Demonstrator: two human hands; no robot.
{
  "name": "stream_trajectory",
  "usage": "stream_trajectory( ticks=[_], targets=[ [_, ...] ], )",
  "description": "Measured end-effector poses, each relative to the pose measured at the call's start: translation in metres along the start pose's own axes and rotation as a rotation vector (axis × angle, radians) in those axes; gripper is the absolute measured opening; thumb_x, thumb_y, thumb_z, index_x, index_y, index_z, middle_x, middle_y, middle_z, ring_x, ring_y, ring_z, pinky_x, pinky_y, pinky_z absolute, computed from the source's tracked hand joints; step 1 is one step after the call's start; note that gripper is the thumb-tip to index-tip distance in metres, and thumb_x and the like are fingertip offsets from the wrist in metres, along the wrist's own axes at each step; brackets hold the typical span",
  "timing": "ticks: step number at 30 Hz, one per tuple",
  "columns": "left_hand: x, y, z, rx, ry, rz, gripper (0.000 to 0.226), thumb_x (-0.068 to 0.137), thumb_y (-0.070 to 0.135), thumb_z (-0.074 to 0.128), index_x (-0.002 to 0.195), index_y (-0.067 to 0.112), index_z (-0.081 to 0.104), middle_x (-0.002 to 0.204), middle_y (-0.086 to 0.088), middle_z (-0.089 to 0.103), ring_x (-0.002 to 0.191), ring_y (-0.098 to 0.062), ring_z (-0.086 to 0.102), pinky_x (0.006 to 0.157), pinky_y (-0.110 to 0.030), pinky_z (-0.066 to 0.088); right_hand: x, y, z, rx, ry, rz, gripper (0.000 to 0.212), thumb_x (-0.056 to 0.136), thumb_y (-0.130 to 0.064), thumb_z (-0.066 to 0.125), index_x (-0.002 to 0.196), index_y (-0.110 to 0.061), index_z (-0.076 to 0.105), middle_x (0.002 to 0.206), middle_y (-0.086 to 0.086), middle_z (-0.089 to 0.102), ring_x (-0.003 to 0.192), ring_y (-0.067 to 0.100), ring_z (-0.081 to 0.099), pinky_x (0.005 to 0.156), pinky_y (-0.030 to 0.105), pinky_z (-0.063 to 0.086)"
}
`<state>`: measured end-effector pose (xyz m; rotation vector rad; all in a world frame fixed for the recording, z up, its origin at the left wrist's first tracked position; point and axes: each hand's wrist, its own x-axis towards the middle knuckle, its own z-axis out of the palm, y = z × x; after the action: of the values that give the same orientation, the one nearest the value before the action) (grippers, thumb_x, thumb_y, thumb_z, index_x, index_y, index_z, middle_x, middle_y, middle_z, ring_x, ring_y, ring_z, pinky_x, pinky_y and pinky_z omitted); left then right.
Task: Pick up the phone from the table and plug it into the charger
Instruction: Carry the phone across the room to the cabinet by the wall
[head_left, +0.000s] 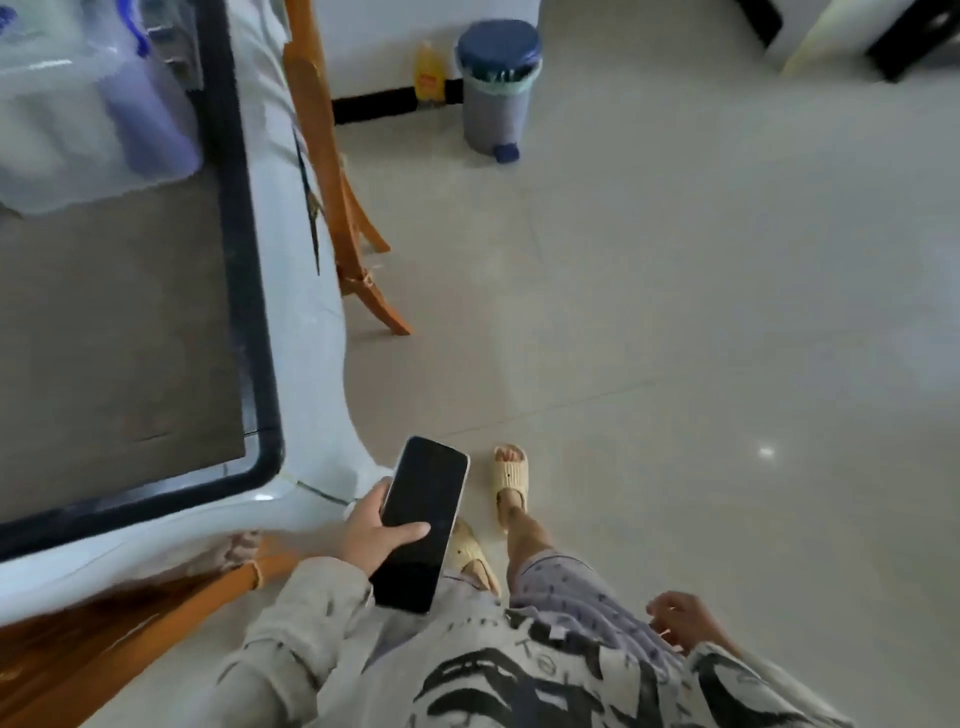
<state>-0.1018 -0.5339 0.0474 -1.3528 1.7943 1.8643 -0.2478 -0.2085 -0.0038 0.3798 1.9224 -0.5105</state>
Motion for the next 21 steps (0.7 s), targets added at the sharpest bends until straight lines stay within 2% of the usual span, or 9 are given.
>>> stream_trajectory(
  ticks=[3, 5, 6, 8, 11, 13, 15, 18, 21],
  targets=[
    [0.023, 0.033, 0.013, 0.156, -0.103, 0.057, 0.040, 0.071, 0.008, 0.073, 0.103, 0.018, 0.051, 0.096, -0.002, 0.064, 0.092, -0.020, 0.061, 0.085, -0.032, 0.050, -0.009, 0.043, 0.000, 0.072, 0.085, 0.027, 0.051, 0.085, 0.015, 0.045, 0.046, -0.016, 0.051, 0.050, 0.000, 0.050, 0.035, 0.006, 0.050, 0.033, 0.010, 0.031],
    [0.036, 0.056, 0.027, 0.190, -0.165, 0.094, 0.036, 0.073, 0.006, 0.072, 0.095, 0.026, 0.052, 0.092, 0.005, 0.063, 0.088, -0.013, 0.061, 0.079, -0.026, 0.049, -0.016, 0.058, -0.001, 0.106, 0.095, 0.048, 0.048, 0.085, 0.014, 0.048, 0.048, -0.017, 0.052, 0.060, 0.005, 0.056, 0.058, 0.008, 0.054, 0.043, 0.011, 0.038],
    [0.042, 0.066, 0.037, 0.200, -0.184, 0.114, 0.036, 0.073, 0.005, 0.071, 0.094, 0.027, 0.052, 0.094, 0.002, 0.063, 0.090, -0.017, 0.061, 0.082, -0.029, 0.049, -0.018, 0.063, -0.002, 0.106, 0.090, 0.060, 0.044, 0.085, 0.012, 0.049, 0.052, -0.017, 0.053, 0.069, 0.010, 0.057, 0.073, 0.012, 0.052, 0.049, 0.016, 0.039],
    [0.051, 0.086, 0.058, 0.225, -0.202, 0.154, 0.036, 0.072, 0.002, 0.072, 0.092, 0.026, 0.053, 0.097, -0.004, 0.063, 0.093, -0.022, 0.060, 0.084, -0.034, 0.049, -0.017, 0.070, -0.009, 0.135, 0.079, 0.092, 0.036, 0.086, 0.009, 0.050, 0.058, -0.013, 0.054, 0.081, 0.015, 0.056, 0.081, 0.019, 0.048, 0.050, 0.022, 0.034],
    [0.063, 0.110, 0.095, 0.239, -0.225, 0.189, 0.037, 0.071, -0.001, 0.071, 0.083, 0.029, 0.052, 0.086, 0.004, 0.063, 0.083, -0.016, 0.061, 0.069, -0.018, 0.049, -0.010, 0.068, -0.028, 0.147, 0.072, 0.127, 0.016, 0.088, 0.000, 0.051, 0.079, -0.003, 0.064, 0.085, 0.011, 0.056, 0.081, 0.017, 0.049, 0.048, 0.024, 0.031],
    [0.071, 0.122, 0.122, 0.263, -0.231, 0.178, 0.034, 0.071, 0.000, 0.071, 0.085, 0.025, 0.053, 0.086, 0.004, 0.063, 0.082, -0.016, 0.061, 0.065, -0.016, 0.048, 0.000, 0.062, -0.048, 0.114, 0.079, 0.112, 0.018, 0.089, -0.006, 0.053, 0.095, 0.000, 0.068, 0.089, 0.008, 0.061, 0.083, 0.014, 0.050, 0.054, 0.027, 0.030],
    [0.077, 0.132, 0.150, 0.265, -0.220, 0.148, 0.032, 0.071, 0.001, 0.072, 0.092, 0.017, 0.053, 0.087, 0.000, 0.062, 0.084, -0.020, 0.060, 0.066, -0.019, 0.047, 0.012, 0.055, -0.075, 0.106, 0.072, 0.093, 0.015, 0.088, -0.006, 0.053, 0.091, -0.002, 0.067, 0.084, 0.008, 0.062, 0.080, 0.014, 0.051, 0.059, 0.023, 0.031],
    [0.087, 0.145, 0.190, 0.274, -0.184, 0.114, 0.036, 0.071, 0.004, 0.073, 0.100, 0.011, 0.052, 0.089, -0.003, 0.061, 0.088, -0.022, 0.058, 0.068, -0.022, 0.047, 0.034, 0.040, -0.123, 0.176, 0.046, 0.098, 0.016, 0.088, 0.002, 0.046, 0.081, -0.003, 0.060, 0.060, 0.004, 0.053, 0.054, 0.016, 0.048, 0.048, 0.023, 0.034],
    [0.098, 0.158, 0.221, 0.251, -0.123, 0.078, 0.038, 0.071, 0.005, 0.073, 0.103, 0.009, 0.052, 0.098, -0.010, 0.061, 0.093, -0.027, 0.058, 0.079, -0.034, 0.049, 0.054, 0.024, -0.177, 0.260, 0.069, 0.069, 0.029, 0.090, 0.001, 0.040, 0.066, -0.011, 0.051, 0.059, 0.005, 0.050, 0.046, 0.015, 0.046, 0.039, 0.019, 0.034]
  ],
)
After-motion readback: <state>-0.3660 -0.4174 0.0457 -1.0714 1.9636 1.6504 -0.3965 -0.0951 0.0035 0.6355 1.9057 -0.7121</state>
